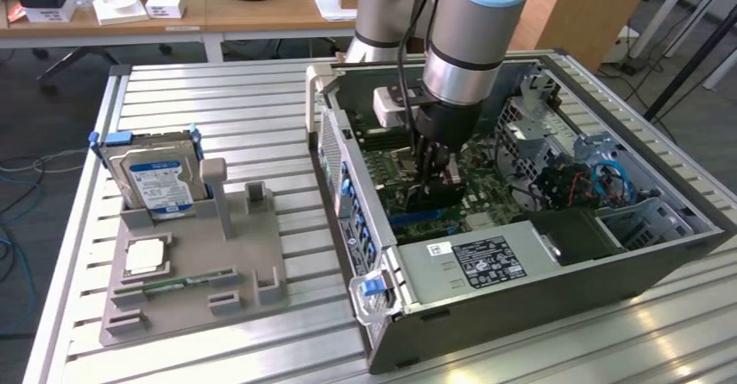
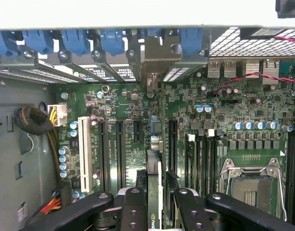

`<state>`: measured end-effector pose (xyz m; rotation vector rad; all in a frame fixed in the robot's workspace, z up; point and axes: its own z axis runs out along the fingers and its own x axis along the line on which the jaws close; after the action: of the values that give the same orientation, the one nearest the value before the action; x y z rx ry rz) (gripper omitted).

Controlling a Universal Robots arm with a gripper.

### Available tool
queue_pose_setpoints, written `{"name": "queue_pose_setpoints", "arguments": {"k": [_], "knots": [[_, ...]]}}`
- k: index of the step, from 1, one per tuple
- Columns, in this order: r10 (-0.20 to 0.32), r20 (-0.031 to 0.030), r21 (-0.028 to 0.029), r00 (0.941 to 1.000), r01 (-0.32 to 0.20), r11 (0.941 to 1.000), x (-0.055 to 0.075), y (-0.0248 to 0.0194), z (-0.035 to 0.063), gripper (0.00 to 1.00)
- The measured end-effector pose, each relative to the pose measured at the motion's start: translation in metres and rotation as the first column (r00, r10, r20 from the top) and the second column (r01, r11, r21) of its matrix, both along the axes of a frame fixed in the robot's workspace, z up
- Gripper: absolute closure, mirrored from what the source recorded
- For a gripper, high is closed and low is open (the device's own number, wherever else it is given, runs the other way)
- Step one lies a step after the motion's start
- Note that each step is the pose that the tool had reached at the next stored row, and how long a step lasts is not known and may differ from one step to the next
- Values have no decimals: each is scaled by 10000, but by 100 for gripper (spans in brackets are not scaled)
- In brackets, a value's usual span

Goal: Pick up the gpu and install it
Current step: 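Insert the gpu into the slot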

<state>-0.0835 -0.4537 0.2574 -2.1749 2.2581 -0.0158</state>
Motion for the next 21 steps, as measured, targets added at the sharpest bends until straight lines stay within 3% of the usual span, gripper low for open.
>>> {"name": "queue_pose_setpoints", "arguments": {"k": [21], "knots": [[-5, 15, 15, 10000, 5, 10000, -3, -3, 20, 74]]}}
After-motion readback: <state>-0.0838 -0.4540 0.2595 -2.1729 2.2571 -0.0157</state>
